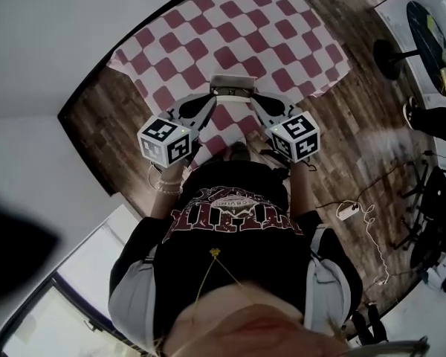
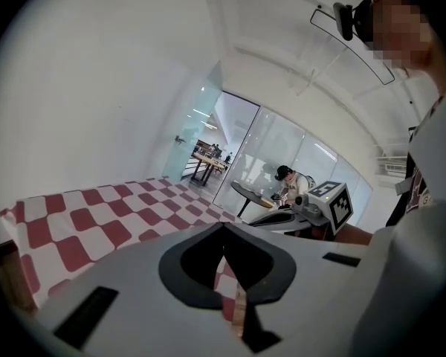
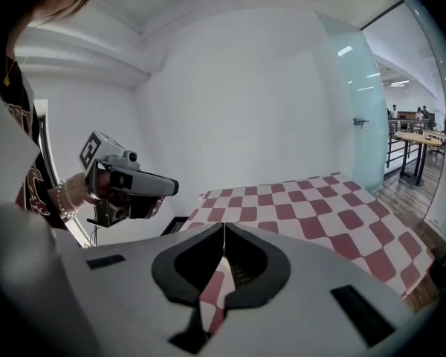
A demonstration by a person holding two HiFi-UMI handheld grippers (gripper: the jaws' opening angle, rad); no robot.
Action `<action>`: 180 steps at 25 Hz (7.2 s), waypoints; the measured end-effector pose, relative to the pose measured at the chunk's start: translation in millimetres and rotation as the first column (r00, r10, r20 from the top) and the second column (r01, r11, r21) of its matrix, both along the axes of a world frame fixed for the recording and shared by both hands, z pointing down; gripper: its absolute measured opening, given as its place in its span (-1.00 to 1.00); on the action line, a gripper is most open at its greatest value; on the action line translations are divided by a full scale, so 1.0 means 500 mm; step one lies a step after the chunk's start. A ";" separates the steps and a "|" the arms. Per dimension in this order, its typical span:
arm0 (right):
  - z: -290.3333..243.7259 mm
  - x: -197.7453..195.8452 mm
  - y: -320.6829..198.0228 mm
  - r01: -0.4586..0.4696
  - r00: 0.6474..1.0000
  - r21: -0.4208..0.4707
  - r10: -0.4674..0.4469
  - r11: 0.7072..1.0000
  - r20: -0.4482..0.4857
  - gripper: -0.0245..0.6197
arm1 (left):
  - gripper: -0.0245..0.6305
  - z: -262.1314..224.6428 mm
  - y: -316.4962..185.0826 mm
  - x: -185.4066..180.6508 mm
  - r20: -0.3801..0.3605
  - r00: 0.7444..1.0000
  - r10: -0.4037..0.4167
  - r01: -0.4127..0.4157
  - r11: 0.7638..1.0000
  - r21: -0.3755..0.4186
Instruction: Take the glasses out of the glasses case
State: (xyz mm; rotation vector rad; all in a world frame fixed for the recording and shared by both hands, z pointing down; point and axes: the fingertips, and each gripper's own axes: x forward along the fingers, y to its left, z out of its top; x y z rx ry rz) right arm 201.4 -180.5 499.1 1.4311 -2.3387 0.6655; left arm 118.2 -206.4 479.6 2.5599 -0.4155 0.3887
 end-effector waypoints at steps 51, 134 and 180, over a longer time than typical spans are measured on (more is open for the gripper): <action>0.400 -0.082 -0.106 0.533 0.396 -0.476 -0.703 0.699 -0.590 -0.84 | -0.93 0.050 0.041 -0.165 0.024 0.954 -0.297 0.298 0.952 -0.074; 0.395 -0.092 -0.112 0.523 0.407 -0.483 -0.703 0.703 -0.583 -0.76 | -0.93 0.030 0.021 -0.097 0.007 0.988 -0.155 0.155 0.988 -0.021; 0.065 -0.094 -0.084 0.529 0.532 -0.296 -0.582 0.796 -0.615 -0.83 | -0.93 0.077 0.034 -0.077 0.038 0.996 -0.080 0.083 0.994 -0.065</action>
